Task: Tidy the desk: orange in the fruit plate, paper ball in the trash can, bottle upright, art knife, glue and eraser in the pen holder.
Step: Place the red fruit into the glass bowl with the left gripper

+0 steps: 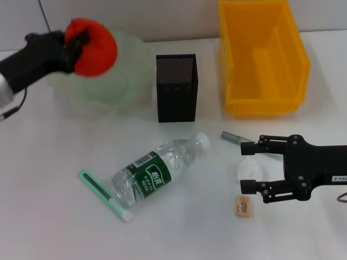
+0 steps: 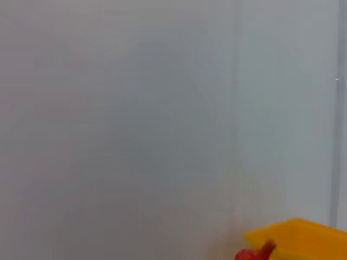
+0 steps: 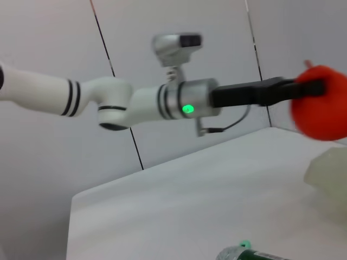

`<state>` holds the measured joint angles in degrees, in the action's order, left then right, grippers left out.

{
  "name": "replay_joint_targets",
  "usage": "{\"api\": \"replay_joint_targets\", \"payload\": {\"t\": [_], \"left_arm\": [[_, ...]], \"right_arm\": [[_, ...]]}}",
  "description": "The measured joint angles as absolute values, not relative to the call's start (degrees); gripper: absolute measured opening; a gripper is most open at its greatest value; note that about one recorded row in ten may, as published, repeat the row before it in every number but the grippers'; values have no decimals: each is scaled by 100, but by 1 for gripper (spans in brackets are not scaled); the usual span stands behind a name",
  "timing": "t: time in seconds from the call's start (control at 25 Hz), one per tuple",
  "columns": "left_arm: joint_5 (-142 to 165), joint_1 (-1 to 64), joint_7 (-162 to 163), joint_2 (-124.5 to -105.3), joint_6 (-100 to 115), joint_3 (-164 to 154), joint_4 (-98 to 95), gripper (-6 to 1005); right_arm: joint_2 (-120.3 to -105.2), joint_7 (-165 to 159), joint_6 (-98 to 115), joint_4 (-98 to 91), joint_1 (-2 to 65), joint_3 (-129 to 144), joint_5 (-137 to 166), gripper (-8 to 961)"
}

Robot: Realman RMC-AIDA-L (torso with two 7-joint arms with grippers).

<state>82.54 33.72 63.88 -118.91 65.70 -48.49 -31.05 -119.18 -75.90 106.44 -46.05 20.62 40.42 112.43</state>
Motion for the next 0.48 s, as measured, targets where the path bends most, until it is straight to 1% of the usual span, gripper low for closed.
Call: {"api": "replay_joint_targets", "payload": {"t": [0.04, 0.12, 0.24, 0.44, 0.48], "left_arm": [[8248, 3406, 6388, -11889, 6521, -4849, -3076, 122], [8214, 3683, 6356, -11877, 6097, -4851, -2859, 113], [8211, 3991, 6041, -11893, 5530, -4852, -2607, 77], [7942, 4246, 5166, -11913, 5112, -4860, -2161, 59], [7857, 4253, 5048, -11915, 5100, -4861, -2110, 85]], "right_arm": [[-11918, -7591, 10643, -4605, 2066, 4042, 11243, 829], [-11918, -7592, 10643, -4605, 2076, 4043, 11241, 829], [-11918, -7591, 10643, -4601, 2091, 4043, 11241, 829], [-11925, -7584, 10637, -4596, 2101, 4043, 11241, 829], [-11926, -7584, 10635, -4596, 2104, 4043, 11241, 829]]}}
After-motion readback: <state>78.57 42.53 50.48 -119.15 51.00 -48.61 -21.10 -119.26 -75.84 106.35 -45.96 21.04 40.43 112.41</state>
